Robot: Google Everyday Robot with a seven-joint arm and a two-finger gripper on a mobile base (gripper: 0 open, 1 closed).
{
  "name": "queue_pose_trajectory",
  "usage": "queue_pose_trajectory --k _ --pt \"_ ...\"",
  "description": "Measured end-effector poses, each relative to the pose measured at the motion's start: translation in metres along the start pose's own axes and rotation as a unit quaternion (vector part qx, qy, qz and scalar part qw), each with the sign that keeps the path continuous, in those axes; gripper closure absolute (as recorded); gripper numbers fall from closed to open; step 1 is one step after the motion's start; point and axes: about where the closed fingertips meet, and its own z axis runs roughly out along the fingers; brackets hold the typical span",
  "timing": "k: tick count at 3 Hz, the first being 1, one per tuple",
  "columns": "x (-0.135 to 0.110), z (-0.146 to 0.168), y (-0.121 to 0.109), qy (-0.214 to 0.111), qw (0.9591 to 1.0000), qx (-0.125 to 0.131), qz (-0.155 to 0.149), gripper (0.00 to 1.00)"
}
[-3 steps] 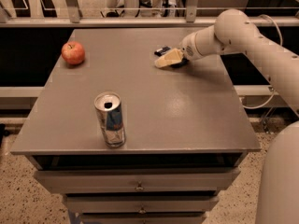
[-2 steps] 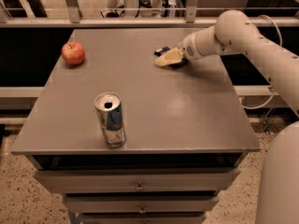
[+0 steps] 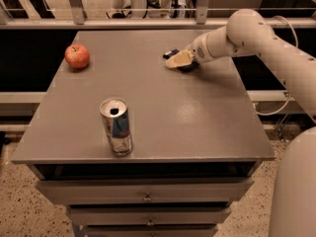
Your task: Move rxbar blueberry near apple
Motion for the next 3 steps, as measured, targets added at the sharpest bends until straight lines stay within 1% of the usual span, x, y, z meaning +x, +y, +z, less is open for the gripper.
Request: queue_pose_trajectory --k 3 --pt "-0.0020 -0.0014 0.0000 0.000 1.0000 0.000 0.000 1.00"
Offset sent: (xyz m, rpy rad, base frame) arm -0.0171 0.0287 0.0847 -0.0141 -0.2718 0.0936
